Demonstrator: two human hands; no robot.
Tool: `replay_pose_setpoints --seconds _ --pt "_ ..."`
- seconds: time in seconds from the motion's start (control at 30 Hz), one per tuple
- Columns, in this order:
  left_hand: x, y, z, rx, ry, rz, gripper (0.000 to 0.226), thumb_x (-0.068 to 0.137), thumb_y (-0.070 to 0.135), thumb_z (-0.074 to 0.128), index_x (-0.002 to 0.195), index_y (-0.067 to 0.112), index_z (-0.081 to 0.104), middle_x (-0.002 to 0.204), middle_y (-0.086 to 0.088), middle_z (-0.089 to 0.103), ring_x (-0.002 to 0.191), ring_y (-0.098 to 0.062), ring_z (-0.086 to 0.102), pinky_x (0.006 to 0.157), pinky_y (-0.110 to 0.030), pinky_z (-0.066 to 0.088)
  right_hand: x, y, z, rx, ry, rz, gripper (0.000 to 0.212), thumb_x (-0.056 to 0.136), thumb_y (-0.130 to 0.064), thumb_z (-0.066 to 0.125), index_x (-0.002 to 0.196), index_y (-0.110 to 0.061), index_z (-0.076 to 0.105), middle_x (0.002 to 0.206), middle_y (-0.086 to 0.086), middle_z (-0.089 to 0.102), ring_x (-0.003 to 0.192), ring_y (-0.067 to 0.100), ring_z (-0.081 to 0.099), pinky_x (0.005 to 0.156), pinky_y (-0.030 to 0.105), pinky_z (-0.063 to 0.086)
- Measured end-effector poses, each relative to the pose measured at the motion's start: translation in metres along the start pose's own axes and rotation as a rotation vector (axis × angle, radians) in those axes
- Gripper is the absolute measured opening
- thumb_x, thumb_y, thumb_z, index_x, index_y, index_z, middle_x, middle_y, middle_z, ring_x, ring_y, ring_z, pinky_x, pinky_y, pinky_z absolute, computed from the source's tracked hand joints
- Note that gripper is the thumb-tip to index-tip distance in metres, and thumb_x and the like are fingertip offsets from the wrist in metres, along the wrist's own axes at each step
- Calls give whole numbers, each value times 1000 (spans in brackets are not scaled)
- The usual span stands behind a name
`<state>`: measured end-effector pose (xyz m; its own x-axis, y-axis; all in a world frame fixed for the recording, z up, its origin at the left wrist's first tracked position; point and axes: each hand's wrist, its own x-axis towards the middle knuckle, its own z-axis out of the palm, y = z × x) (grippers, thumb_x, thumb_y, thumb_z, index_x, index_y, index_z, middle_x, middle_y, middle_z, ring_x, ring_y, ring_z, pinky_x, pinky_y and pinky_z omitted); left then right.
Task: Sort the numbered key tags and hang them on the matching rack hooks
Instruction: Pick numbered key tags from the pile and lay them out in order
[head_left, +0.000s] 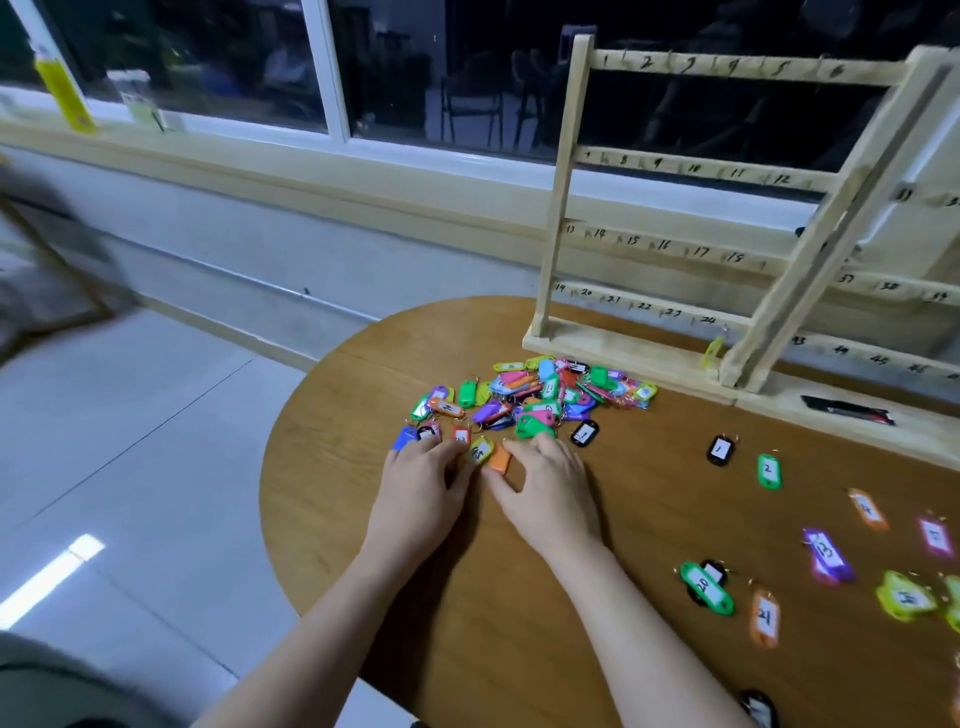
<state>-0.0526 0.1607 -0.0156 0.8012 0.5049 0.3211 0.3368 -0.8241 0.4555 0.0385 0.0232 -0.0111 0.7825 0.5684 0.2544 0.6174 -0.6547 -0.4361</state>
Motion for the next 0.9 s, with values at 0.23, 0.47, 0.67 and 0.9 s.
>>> replay_pose_setpoints --seconds 0.23,0.47,0.67,0.9 --pt "0 -1 -6 -111 19 -43 11 93 32 64 86 24 64 76 9 61 74 -17 56 77 -39 49 -4 -3 -4 58 35 40 33 105 -30 50 125 -12 70 109 4 65 100 21 60 88 35 51" --pt "-2 2 -8 -108 24 -73 11 95 27 60 90 20 67 86 2 70 83 -22 62 80 -38 47 -6 -1 -6 110 72 66 26 105 -22 47 104 -12 71 98 1 67 87 17 62 76 32 54" --pt "-1 3 -7 -123 65 -110 9 95 24 61 90 19 67 84 -1 70 84 -26 63 80 -39 46 -6 -3 -4 15 -5 -49 34 98 -41 56 126 -22 63 116 -1 63 105 18 60 93 35 48" --pt "2 2 -14 -163 231 -392 17 98 23 53 95 16 68 93 -4 71 97 -30 59 89 -39 32 -4 -4 -5 -30 -22 -93 39 102 -41 51 139 -29 56 117 -1 58 107 17 58 98 34 46"
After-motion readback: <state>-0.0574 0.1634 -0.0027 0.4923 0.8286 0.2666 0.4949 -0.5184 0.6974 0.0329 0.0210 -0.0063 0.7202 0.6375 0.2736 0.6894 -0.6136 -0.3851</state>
